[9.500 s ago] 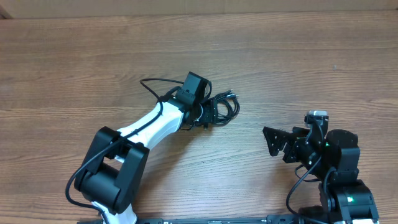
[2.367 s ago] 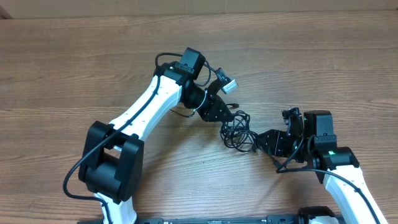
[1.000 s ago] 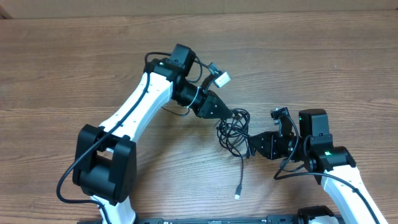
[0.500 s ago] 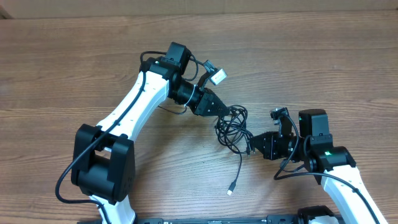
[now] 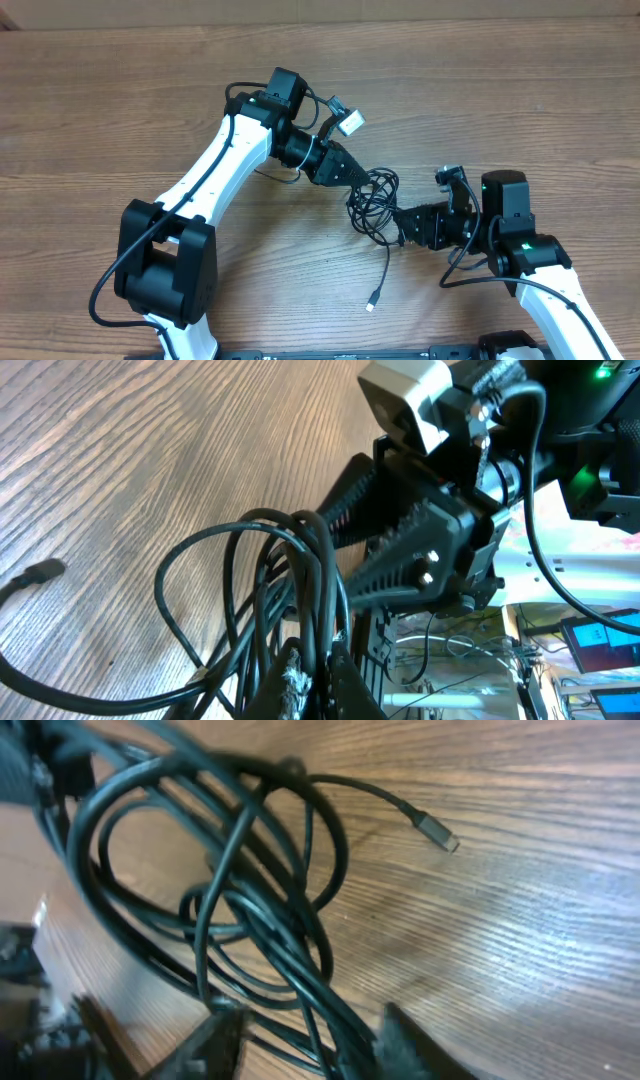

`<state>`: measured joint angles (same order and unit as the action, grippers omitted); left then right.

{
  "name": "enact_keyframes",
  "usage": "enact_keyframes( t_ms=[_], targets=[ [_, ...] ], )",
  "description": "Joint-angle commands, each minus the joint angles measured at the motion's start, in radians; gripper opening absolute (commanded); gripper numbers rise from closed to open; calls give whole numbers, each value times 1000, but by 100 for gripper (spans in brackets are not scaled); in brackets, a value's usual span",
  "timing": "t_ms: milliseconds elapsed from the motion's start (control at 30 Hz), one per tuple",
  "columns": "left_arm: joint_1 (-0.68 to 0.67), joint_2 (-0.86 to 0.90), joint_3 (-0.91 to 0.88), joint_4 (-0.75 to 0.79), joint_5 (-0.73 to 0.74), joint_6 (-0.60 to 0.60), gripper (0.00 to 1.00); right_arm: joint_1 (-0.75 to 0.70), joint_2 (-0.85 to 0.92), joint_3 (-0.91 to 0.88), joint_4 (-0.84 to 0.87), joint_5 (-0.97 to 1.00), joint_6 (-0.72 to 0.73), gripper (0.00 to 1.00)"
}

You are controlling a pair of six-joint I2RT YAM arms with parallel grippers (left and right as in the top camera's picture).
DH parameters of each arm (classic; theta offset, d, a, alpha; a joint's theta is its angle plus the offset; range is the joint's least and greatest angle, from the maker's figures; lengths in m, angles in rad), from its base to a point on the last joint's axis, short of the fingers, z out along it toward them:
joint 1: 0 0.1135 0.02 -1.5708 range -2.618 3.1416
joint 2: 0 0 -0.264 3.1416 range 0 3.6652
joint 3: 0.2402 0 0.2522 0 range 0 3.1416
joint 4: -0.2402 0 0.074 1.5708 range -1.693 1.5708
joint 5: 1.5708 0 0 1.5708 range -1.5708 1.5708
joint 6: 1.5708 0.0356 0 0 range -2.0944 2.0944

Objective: Untangle cables

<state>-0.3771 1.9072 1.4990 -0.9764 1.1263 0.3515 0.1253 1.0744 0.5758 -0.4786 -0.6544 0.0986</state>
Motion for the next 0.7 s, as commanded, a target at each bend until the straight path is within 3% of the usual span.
enact_keyframes(
  t_ms=[0,133,667],
  targets=[
    [6,-38,29,1,66,26,4,4,3,6,18,5,-7,35],
    [6,-38,29,6,105,26,4,4,3,6,3,-2,-7,24],
    [19,-38,29,6,196,26,4,4,3,6,-23,-3,-7,22]
  ],
)
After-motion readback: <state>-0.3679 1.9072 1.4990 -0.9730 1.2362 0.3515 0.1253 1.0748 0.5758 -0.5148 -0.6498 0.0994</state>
